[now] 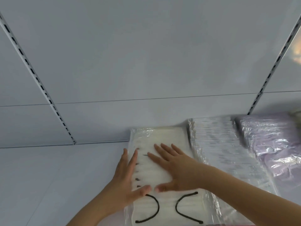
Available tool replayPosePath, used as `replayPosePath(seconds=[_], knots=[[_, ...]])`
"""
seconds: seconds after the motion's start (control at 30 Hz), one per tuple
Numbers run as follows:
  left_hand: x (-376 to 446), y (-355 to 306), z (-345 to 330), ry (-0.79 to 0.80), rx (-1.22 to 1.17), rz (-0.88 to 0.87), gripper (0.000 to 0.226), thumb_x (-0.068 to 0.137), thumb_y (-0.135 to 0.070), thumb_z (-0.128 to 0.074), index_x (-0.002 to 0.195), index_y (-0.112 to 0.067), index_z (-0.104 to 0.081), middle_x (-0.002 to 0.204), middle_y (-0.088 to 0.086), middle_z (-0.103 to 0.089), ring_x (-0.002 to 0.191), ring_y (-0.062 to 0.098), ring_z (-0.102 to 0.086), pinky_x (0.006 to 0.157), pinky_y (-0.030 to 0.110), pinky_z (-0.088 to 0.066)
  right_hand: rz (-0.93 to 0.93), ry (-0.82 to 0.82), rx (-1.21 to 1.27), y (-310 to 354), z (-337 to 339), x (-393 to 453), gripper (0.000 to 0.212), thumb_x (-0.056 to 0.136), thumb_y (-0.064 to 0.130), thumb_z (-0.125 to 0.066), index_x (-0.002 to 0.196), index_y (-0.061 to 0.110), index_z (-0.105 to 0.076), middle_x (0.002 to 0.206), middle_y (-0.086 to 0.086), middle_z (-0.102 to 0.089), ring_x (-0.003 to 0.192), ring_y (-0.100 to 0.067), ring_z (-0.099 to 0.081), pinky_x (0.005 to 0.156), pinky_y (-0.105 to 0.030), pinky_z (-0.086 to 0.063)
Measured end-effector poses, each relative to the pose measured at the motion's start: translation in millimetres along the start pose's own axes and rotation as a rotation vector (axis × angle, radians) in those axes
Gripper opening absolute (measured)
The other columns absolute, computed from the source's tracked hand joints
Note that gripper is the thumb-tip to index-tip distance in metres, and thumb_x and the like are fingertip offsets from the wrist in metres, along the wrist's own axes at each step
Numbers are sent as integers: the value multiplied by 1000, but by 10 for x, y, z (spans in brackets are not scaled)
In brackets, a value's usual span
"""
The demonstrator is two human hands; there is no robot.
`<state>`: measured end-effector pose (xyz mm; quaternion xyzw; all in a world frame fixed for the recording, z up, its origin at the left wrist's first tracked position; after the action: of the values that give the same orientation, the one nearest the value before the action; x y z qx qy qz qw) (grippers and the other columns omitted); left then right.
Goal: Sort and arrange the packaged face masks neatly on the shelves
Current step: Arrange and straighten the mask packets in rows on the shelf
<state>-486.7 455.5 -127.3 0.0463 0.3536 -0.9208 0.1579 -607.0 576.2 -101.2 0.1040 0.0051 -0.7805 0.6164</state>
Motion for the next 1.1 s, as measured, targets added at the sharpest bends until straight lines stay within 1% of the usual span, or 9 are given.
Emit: replayPosePath(seconds=[0.1, 0.27, 0.47, 0.63, 0.73, 0.83, 0.93, 1.0, 1.1], knots=[[-61, 46, 5, 48, 91, -49, 124, 59, -99, -50, 145, -55, 28, 145, -27, 53, 146, 2, 34, 127, 34, -6, 28, -6, -14, 57, -23, -70, 104, 82, 87, -37, 154, 38, 19, 163, -3, 26, 149, -22, 28, 123, -48, 12], [-37, 14, -64, 37, 258, -87, 126, 56, -104, -38, 145, -47, 32, 142, -18, 58, 145, 11, 41, 127, 37, -1, 109, -16, -49, 203, -51, -175, 107, 82, 84, -42, 155, 35, 19, 163, -3, 26, 149, -24, 29, 120, -49, 18], [-80, -38, -15, -25, 262, -105, 126, 56, -106, -38, 151, -48, 20, 144, -21, 56, 142, 7, 44, 127, 42, -4, 121, -71, -72, 241, -75, -264, 98, 87, 79, -40, 157, 34, 13, 166, -3, 17, 152, -22, 19, 123, -50, 9], [-151, -206, -122, 53, 518, -154, 115, 78, -83, -54, 146, -46, 31, 144, -17, 57, 134, 5, 54, 124, 34, 8, 112, -156, -116, 240, 54, -324, 97, 87, 80, -36, 159, 29, 4, 168, -5, 3, 154, -25, 3, 124, -50, -1], [-196, -242, -122, 64, 533, -183, 108, 80, -82, -53, 148, -52, 26, 148, -21, 53, 135, 3, 52, 122, 28, 14, 99, -111, -106, 210, -59, -501, 99, 85, 82, -37, 158, 32, 9, 167, -1, 12, 154, -22, 12, 124, -45, 7], [-237, -233, -160, 100, 545, -212, 101, 83, -84, -46, 149, -53, 23, 149, -23, 50, 135, 0, 50, 115, 24, 26, 108, -49, -88, 197, -161, -634, 100, 85, 82, -38, 157, 34, 13, 166, 1, 18, 153, -22, 16, 124, -45, 5], [-234, -247, -112, 73, 443, -221, 89, 83, -87, -35, 151, -55, 12, 152, -27, 44, 137, -3, 47, 124, 33, 13, 97, -61, -123, 255, -232, -645, 98, 87, 81, -34, 157, 31, 13, 166, -2, 16, 153, -26, 14, 124, -49, 4], [-221, -271, -21, 10, 365, -233, 88, 79, -91, -27, 153, -55, 6, 154, -30, 40, 141, -4, 41, 123, 35, 4, 89, -74, -141, 312, -268, -652, 95, 90, 79, -30, 158, 28, 12, 166, -5, 15, 153, -29, 14, 123, -52, 3], [-184, -243, 97, -63, 251, -201, 85, 84, -83, -31, 155, -52, 5, 156, -30, 36, 143, -6, 36, 120, 33, -1, 44, -185, -161, 291, -118, -742, 89, 93, 78, -24, 159, 28, 6, 167, -4, 8, 154, -26, 10, 124, -50, 3]])
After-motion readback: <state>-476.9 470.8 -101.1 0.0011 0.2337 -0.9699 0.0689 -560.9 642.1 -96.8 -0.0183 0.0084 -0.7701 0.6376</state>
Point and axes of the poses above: each hand's wrist, its own x-axis towards the middle knuckle, its own z-axis out of the back of the hand, y = z × x, the point moved 8 cm from there along x, towards the middle knuckle
